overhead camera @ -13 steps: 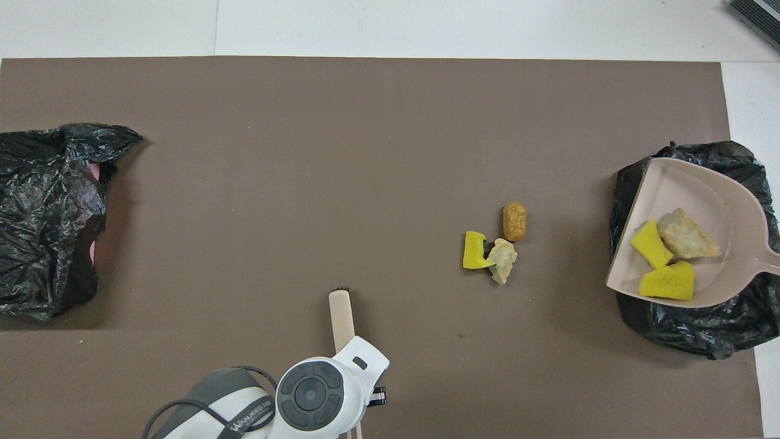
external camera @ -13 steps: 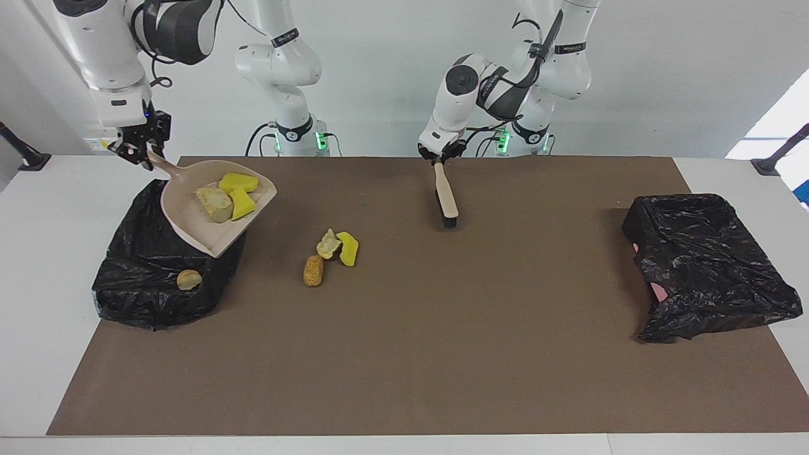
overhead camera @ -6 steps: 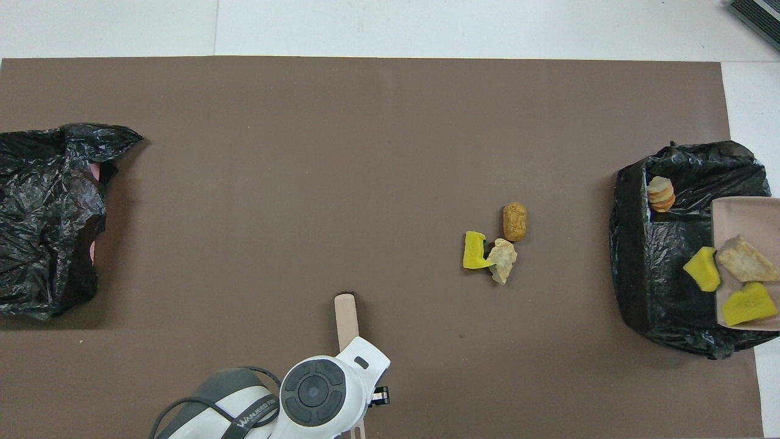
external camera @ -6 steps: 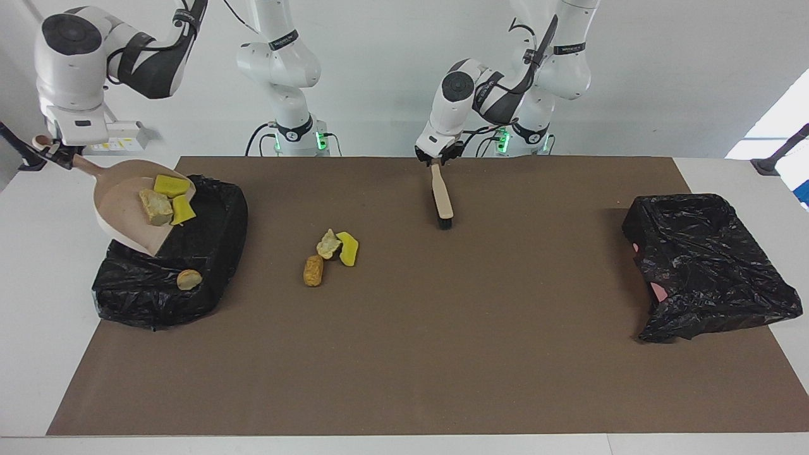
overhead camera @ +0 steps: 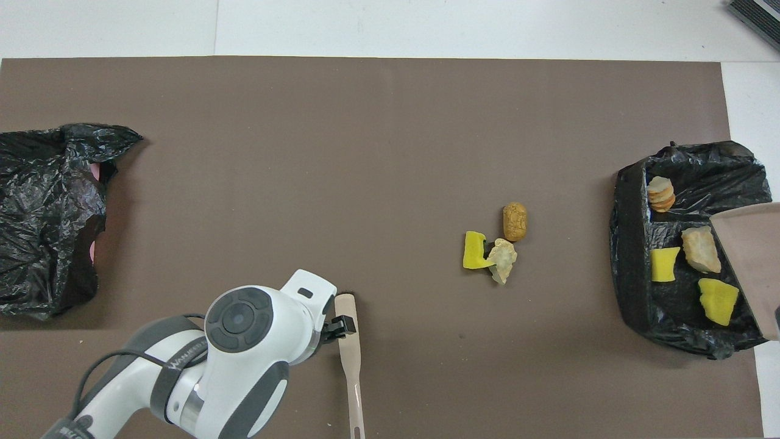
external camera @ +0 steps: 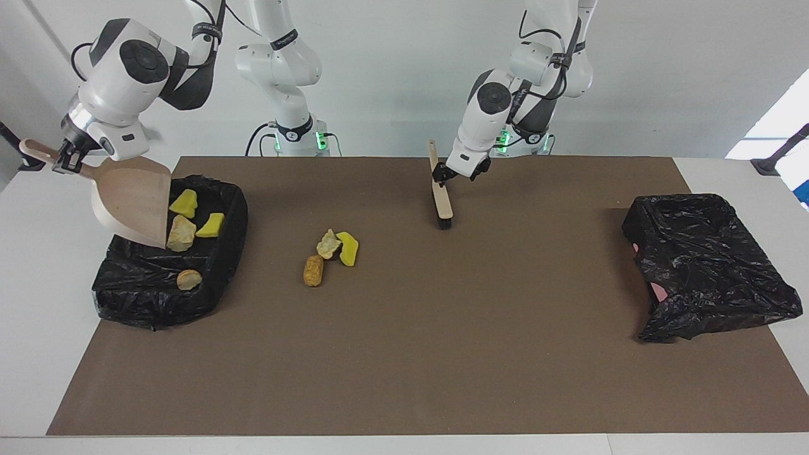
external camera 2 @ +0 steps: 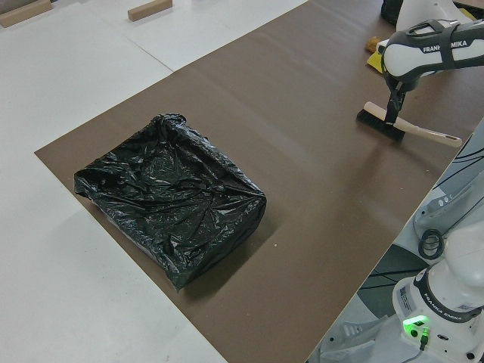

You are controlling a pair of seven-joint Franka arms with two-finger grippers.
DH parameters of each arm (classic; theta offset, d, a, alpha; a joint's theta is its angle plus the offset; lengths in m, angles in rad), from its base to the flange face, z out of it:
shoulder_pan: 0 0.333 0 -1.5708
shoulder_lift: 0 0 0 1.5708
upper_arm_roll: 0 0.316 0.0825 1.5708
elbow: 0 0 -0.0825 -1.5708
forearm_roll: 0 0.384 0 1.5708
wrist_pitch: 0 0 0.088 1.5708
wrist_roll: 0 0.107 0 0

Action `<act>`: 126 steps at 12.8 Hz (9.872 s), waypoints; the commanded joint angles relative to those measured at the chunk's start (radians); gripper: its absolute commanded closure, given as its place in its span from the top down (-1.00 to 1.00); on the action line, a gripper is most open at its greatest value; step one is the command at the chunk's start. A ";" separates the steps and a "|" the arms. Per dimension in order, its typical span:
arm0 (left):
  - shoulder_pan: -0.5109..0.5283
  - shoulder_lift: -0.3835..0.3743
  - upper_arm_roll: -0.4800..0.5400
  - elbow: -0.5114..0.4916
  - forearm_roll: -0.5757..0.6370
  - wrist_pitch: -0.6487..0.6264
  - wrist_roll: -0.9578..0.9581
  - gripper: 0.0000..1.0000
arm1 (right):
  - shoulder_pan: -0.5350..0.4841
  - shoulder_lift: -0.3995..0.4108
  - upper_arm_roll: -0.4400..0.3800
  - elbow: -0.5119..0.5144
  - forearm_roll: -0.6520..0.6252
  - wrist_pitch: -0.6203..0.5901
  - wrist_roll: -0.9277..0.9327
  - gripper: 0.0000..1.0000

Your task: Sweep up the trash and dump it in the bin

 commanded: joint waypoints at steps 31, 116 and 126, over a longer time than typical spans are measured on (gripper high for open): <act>0.609 0.103 -0.007 0.676 0.189 -0.579 0.917 1.00 | 0.552 0.707 0.408 0.565 0.959 0.097 2.406 -1.00; -0.054 0.214 0.016 0.241 0.343 -0.016 1.457 -1.00 | 0.309 -0.074 0.414 -0.342 1.415 -0.017 1.754 -1.00; -0.045 0.239 0.015 0.280 0.331 -0.054 1.380 -1.00 | 0.018 0.206 0.423 -0.152 0.742 -0.005 1.609 -1.00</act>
